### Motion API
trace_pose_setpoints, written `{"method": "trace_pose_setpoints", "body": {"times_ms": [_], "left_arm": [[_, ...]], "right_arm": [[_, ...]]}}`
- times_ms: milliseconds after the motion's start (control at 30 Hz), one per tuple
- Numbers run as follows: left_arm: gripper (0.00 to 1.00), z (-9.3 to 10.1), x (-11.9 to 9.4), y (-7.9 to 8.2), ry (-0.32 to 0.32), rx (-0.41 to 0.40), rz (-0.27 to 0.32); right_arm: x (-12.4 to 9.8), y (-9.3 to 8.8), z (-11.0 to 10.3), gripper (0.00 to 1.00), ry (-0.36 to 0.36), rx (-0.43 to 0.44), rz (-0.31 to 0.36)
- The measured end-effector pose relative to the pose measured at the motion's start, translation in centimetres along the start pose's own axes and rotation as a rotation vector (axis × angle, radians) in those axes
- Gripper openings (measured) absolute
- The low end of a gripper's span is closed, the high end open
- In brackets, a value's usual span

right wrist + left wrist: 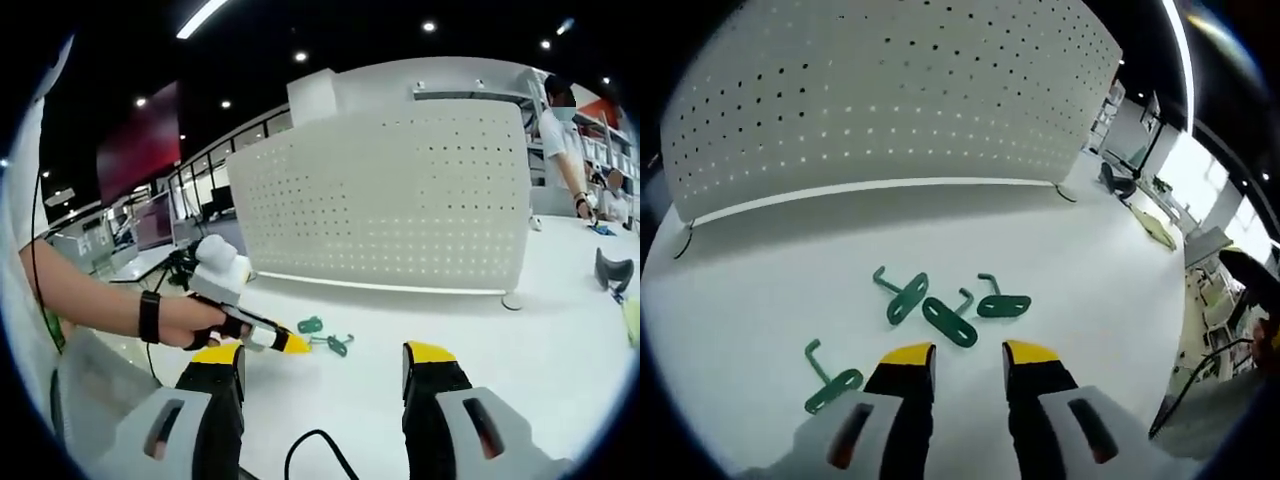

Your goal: Insert the hook assembly into the mounting plate slot until the hook locks in place.

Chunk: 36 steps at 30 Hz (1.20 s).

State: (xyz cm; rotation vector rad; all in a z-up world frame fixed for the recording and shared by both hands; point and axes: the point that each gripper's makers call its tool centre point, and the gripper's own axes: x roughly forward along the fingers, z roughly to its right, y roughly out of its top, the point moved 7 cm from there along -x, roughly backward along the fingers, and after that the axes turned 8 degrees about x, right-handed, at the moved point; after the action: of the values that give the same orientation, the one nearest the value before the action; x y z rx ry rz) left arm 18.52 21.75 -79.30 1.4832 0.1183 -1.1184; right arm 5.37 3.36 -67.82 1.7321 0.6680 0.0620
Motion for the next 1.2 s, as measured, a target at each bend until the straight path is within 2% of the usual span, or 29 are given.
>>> {"method": "trace_pose_setpoints", "body": {"times_ms": [267,700,1200], "left_arm": [[0.25,0.3,1.0,0.3,0.015,0.028,-0.014],[0.24,-0.2,1.5,0.4,0.051,0.011,-0.022],[0.12,-0.9,1.6,0.4,0.076,0.056,-0.032]], "right_arm": [[-0.2,-0.1,0.2,0.64,-0.013,0.002,-0.003],[-0.4,-0.4,0.4,0.64,-0.024,0.024,0.002],[-0.1,-0.2,0.3,0.64,-0.021,0.039,0.017]]}}
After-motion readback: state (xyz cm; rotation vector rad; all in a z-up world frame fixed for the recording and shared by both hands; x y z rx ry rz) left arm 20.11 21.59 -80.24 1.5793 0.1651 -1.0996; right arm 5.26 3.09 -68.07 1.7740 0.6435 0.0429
